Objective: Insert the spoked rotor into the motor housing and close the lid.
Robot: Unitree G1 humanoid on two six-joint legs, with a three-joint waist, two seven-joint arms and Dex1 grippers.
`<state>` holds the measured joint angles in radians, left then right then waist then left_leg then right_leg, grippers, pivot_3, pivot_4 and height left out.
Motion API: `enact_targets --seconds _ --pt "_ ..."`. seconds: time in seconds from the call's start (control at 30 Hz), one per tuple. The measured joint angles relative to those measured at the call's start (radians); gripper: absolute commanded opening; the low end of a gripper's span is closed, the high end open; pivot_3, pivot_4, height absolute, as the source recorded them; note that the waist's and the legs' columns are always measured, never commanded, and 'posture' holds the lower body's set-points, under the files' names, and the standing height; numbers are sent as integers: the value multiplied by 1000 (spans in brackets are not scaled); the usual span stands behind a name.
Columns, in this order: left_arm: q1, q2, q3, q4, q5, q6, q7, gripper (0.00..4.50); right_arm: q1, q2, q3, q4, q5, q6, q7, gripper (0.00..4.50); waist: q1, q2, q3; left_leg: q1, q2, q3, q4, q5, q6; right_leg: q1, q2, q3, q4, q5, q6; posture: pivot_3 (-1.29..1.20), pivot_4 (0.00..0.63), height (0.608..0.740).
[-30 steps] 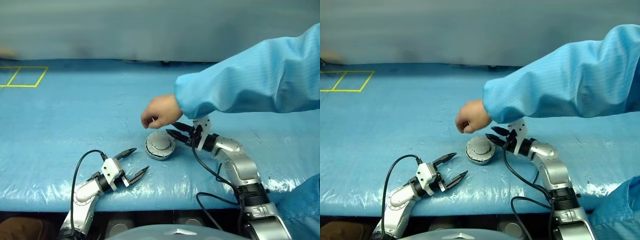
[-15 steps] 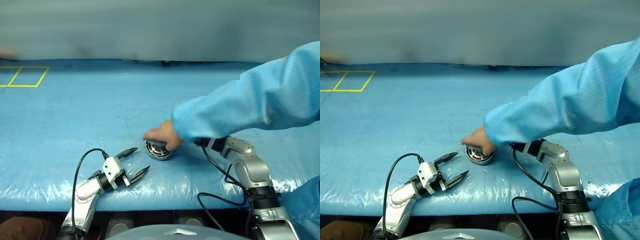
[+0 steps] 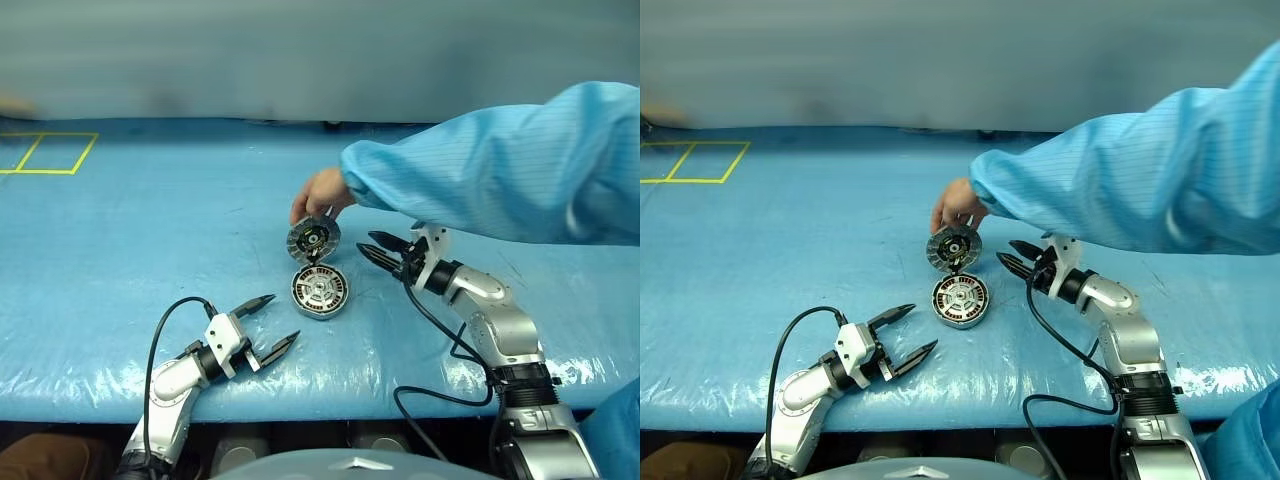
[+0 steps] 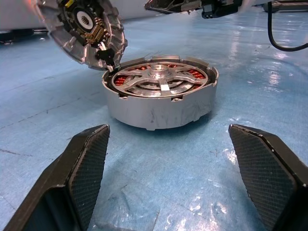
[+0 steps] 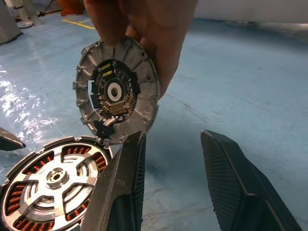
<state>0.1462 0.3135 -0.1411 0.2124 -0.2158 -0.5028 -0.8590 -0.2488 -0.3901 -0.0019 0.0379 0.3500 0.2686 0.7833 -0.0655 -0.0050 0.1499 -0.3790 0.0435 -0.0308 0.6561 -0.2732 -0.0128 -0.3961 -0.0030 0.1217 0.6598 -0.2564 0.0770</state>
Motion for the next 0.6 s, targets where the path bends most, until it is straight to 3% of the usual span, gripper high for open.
enact_targets --seconds 0.13,0.33,0.6 --pt "-1 1 -5 -8 0 14 8 4203 -55 3 -7 85 -15 -6 -15 1707 -1 0 0 0 0 0 0 0 0 0 0 0 0 0 0 0 150 740" --pt "-4 1 -9 -12 1 17 10 4203 -186 9 -3 279 -70 -26 -25 34 -1 1 1 -1 0 0 0 0 0 -2 0 0 0 3 -4 0 150 740" --pt "-6 2 -10 -16 2 22 19 4203 -380 59 58 478 -108 -90 87 34 -5 3 3 -1 0 0 -2 0 0 -2 1 0 0 3 -4 0 150 740"
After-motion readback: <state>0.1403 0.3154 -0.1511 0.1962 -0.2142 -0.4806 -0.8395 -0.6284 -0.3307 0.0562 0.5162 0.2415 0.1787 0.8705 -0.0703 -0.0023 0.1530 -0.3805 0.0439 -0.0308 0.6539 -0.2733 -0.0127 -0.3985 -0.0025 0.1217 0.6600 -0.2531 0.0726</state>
